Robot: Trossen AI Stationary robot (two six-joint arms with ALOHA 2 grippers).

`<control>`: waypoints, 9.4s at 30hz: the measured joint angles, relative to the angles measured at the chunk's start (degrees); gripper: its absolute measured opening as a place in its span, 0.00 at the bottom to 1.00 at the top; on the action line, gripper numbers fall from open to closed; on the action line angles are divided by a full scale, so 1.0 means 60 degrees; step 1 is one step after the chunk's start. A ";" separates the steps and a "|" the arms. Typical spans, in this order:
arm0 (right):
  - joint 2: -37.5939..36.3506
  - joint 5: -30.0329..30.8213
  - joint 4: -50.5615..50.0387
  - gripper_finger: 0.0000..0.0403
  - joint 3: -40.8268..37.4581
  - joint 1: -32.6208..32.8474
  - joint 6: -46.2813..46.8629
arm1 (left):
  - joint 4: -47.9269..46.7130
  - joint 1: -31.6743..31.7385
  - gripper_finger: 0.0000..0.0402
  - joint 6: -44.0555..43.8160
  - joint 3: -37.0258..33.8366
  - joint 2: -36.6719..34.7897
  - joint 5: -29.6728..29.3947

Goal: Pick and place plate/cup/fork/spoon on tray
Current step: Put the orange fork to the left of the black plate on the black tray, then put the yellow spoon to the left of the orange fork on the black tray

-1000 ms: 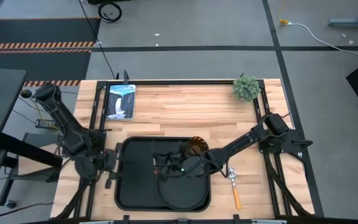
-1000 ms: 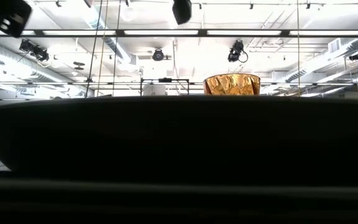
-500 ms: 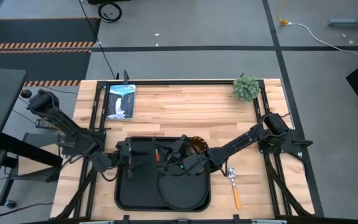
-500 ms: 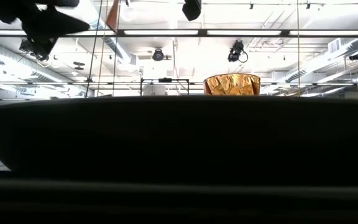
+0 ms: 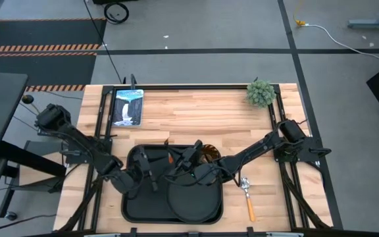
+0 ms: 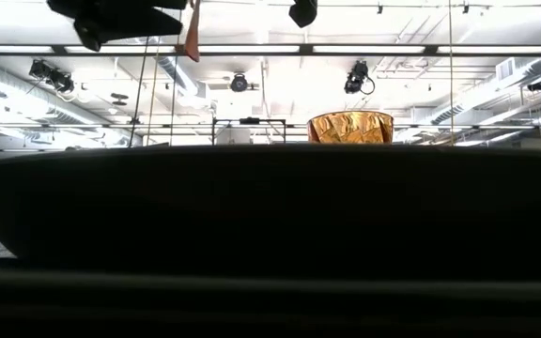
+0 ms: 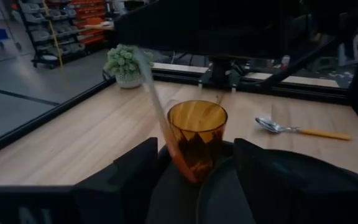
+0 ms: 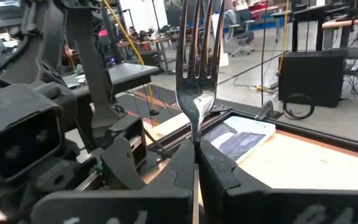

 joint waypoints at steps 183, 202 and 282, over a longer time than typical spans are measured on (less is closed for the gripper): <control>-0.0138 -0.2776 -0.0488 0.50 -0.0007 0.1239 -0.0235 | 0.0547 0.0402 0.23 -1.2749 -0.1854 0.2509 1.0099; -0.0554 -0.2841 -0.2720 0.49 -0.0011 0.1273 0.0110 | -0.1514 0.1105 0.23 -0.6230 -0.1912 -0.0567 1.0633; -0.0780 -1.2346 -1.3013 0.28 -0.2586 0.2586 1.3626 | -0.3172 0.0766 0.23 -0.3063 -0.1872 -0.3112 0.9883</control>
